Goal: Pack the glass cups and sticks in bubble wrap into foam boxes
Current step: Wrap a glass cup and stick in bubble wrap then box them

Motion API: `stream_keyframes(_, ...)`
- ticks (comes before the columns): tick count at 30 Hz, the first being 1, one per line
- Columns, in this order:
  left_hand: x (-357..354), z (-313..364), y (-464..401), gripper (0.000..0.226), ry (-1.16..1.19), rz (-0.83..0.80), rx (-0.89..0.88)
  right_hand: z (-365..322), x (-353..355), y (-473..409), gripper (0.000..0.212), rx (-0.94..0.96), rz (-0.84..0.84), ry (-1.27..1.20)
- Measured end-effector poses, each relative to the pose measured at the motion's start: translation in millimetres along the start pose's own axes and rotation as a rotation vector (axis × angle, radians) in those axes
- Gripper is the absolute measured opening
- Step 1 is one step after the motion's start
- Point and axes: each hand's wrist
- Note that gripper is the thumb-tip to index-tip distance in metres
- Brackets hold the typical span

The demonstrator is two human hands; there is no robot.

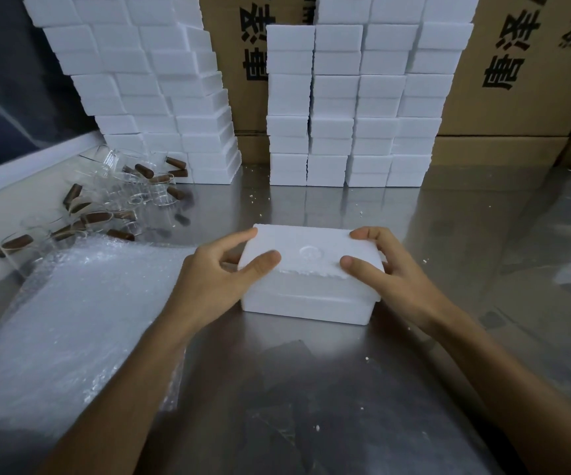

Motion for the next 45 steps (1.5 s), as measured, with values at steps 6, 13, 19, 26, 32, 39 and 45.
stream_keyframes(6, 12, -11, -4, 0.083, 0.179, -0.153, 0.016, 1, 8, -1, 0.061, 0.008, -0.093, 0.056)
stream_keyframes(13, 14, -8, -4, 0.078, 0.152, -0.139, -0.007, 1, 18, -4, 0.078, 0.042, -0.203, 0.146)
stream_keyframes(19, 14, -11, -4, 0.083, 0.108, -0.149, -0.011, 2, 28, -6, 0.094, 0.023, -0.277, 0.276)
stream_keyframes(26, -14, -5, 1, 0.052, 0.055, 0.204, 0.116, 10, 15, -8, 0.093, 0.094, -0.02, 0.197)
stream_keyframes(32, -45, 35, 6, 0.081, 0.986, 0.109, 0.411, -13, -20, 7, 0.098, 0.162, 0.201, 0.165)
stream_keyframes(39, -38, 34, 0, 0.059, 0.796, 0.314, 0.541, -17, -54, 28, 0.11, 0.433, 0.248, 0.806)
stream_keyframes(45, -27, 36, -6, 0.063, 0.878, 0.15, 0.529, -17, -56, 12, 0.077, 0.814, 0.492, 0.879)
Point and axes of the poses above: each hand's wrist, its own y-axis away from the middle knuckle, its own x-axis out of the back of the hand, z = x × y, and after that the axes turned 11 degrees about -x, right-handed
